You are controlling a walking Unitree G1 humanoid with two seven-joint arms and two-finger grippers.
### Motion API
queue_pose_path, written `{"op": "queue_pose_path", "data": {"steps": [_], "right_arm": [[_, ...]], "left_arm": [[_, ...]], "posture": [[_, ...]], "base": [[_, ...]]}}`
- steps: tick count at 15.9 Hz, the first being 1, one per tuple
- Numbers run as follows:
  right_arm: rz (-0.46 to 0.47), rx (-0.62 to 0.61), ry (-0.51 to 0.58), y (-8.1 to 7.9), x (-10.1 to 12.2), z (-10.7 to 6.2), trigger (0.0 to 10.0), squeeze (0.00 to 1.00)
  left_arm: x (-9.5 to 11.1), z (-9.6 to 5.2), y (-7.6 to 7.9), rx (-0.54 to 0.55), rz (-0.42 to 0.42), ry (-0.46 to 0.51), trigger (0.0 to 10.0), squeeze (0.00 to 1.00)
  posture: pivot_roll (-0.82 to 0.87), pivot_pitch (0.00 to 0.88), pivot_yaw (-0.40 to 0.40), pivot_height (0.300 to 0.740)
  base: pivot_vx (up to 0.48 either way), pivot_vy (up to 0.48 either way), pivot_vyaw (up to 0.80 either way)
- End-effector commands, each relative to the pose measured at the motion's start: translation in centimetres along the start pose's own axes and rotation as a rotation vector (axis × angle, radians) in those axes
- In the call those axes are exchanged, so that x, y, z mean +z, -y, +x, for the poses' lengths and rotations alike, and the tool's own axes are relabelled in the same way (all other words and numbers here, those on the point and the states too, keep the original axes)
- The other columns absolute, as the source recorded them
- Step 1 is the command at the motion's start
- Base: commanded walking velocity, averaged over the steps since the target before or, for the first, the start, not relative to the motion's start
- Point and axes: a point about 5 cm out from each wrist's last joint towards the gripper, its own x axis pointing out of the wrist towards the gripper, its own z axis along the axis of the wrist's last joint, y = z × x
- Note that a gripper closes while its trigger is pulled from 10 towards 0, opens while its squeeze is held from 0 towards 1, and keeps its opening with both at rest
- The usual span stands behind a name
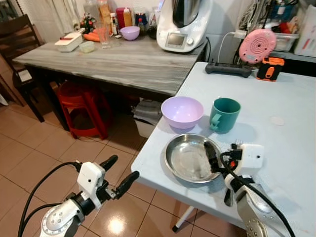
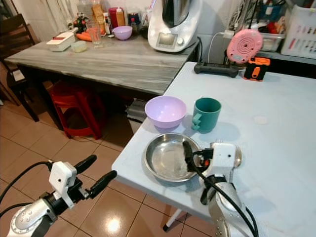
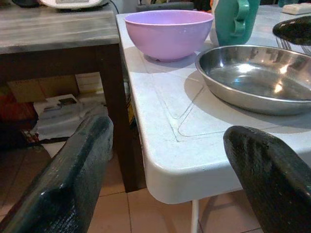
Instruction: Setting the table
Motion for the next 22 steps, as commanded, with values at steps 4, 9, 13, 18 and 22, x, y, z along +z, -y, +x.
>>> {"op": "queue_pose_path", "data": {"steps": [4, 9, 13, 18, 22], "right_arm": [[0.042, 0.016, -0.066, -0.4, -0.6, -0.1, 10.0, 0.00], [0.071, 0.025, -0.143, -0.2, -1.5, 0.0, 6.0, 0.00], [0.077, 0.071, -0.169, -1.1, -1.4, 0.2, 2.4, 0.00], [0.100, 0.074, -0.223, -1.1, -1.9, 0.3, 0.0, 0.00], [0.159, 0.053, -0.250, -0.9, -1.9, 0.5, 0.0, 0.00]], "left_arm": [[-0.1, -0.1, 0.4, -0.040, 0.038, -0.010, 10.0, 0.00], [0.8, 0.3, 1.1, -0.054, 0.044, 0.011, 10.0, 0.00], [1.5, 0.5, 1.2, -0.059, 0.049, 0.021, 10.0, 0.00], [2.0, 0.4, 1.2, -0.079, 0.041, 0.015, 10.0, 0.00], [2.4, 0.4, 1.6, -0.121, 0.039, 0.015, 10.0, 0.00]], "posture": [[0.01, 0.000, 0.054, 0.740], [0.01, 0.000, 0.057, 0.740], [0.01, 0.000, 0.056, 0.740], [0.01, 0.000, 0.052, 0.740], [0.01, 0.000, 0.049, 0.740]], "base": [[0.000, 0.000, 0.00], [0.000, 0.000, 0.00], [0.000, 0.000, 0.00], [0.000, 0.000, 0.00], [0.000, 0.000, 0.00]]}}
